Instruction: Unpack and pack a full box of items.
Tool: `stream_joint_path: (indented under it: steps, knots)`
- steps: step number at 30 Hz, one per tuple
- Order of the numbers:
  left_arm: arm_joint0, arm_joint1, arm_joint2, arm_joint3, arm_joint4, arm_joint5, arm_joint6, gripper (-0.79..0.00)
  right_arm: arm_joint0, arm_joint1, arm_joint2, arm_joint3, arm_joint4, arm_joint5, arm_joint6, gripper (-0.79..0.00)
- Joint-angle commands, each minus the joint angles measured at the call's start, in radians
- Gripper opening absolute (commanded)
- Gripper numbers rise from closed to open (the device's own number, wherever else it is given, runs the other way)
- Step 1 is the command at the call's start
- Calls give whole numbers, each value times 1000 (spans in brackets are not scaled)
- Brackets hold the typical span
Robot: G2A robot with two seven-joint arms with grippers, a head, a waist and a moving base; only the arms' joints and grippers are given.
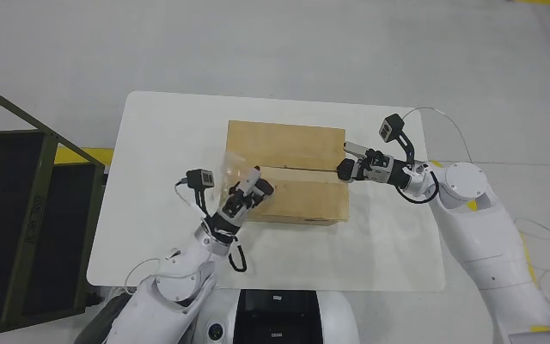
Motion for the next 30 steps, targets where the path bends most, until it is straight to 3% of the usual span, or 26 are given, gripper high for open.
stream_joint_path:
  steps: [1, 14, 20, 24, 30]
  knots:
    - [21, 2, -15, -9, -13, -25, -17, 0, 0, 0, 0, 0, 0, 0, 0, 0]
    - [236, 31, -194, -129, -178, -206, -225, 0, 0, 0, 0, 0, 0, 0, 0, 0]
    - [290, 32, -306, -135, -263, -290, -181, 0, 0, 0, 0, 0, 0, 0, 0, 0]
    - [271, 33, -366, -117, -322, -223, -146, 0, 0, 0, 0, 0, 0, 0, 0, 0]
    - [167, 31, -395, -68, -289, -76, -68, 0, 0, 0, 0, 0, 0, 0, 0, 0]
